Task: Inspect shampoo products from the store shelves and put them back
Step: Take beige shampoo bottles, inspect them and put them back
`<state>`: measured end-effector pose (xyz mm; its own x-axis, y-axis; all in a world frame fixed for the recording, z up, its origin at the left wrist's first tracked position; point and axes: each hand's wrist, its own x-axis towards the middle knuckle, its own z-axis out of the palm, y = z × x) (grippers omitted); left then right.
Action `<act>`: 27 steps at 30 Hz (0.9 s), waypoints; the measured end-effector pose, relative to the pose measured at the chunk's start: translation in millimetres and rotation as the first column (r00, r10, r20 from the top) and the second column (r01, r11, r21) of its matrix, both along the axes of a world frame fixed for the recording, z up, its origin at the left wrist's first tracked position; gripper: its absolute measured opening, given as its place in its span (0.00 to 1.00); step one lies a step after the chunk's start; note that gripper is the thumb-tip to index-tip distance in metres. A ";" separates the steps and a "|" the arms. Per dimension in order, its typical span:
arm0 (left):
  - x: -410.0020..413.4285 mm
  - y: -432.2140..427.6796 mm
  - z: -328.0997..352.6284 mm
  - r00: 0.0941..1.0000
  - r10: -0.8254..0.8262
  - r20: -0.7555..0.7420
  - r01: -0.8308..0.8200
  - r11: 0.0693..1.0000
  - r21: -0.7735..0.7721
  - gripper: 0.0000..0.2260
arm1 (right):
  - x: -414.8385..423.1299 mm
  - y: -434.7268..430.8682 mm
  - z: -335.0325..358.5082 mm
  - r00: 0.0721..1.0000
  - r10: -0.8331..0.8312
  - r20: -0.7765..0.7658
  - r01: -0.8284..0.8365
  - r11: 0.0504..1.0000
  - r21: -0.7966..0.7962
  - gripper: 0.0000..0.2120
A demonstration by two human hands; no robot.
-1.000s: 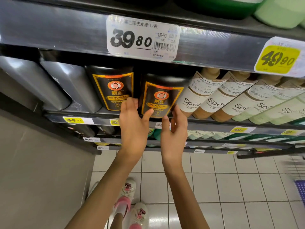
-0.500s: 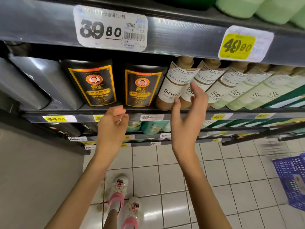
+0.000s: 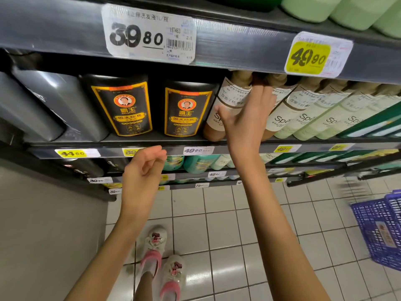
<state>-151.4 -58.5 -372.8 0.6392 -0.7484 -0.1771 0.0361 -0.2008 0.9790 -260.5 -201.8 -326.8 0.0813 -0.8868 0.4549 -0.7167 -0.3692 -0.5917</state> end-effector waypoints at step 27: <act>-84.2 70.4 73.0 0.770 -0.607 0.197 0.447 0.733 0.512 0.44 | -112.1 117.1 63.9 0.653 -0.431 0.623 -0.315 0.593 0.741 0.05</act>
